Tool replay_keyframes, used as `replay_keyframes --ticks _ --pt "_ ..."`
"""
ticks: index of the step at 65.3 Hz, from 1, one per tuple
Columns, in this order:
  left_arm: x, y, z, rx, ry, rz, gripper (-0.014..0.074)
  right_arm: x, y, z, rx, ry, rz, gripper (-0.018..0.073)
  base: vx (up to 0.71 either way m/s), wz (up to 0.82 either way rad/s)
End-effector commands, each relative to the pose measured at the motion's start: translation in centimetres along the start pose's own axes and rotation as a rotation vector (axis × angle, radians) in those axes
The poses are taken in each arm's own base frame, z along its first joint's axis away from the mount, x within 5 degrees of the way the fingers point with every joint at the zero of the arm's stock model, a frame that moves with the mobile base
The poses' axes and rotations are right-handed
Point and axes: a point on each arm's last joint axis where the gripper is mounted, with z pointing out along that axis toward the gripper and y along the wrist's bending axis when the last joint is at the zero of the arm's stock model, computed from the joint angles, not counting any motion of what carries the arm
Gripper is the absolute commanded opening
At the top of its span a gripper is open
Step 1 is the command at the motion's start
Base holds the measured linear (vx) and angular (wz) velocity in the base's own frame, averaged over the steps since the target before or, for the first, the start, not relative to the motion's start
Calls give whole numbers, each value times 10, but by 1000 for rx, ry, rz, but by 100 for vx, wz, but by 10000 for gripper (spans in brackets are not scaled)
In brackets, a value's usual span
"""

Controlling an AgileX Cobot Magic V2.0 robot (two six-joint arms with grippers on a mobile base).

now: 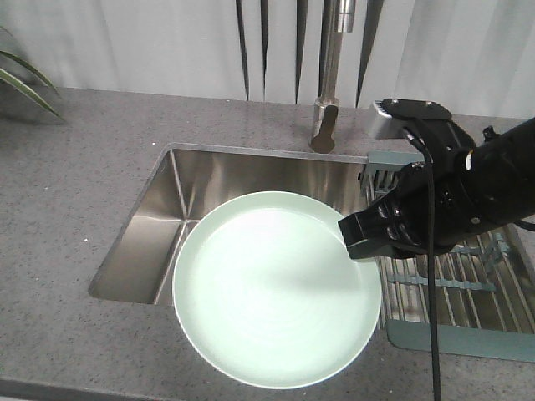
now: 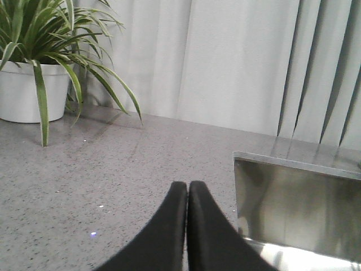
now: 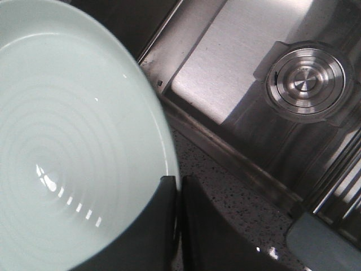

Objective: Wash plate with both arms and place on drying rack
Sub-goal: 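Turn and drive the base up to the stainless steel sink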

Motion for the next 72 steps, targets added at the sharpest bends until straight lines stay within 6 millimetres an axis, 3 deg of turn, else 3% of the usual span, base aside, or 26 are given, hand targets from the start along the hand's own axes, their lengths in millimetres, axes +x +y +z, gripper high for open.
replay_keyframes --ticks 1,72 --pt "-16 -2 -3 18 -110 -9 -7 -6 7 -15 -17 -90 -12 -4 6 -17" --pt "-16 -2 -3 18 -110 -9 -7 -6 7 -15 -17 -90 -12 -4 7 -10"
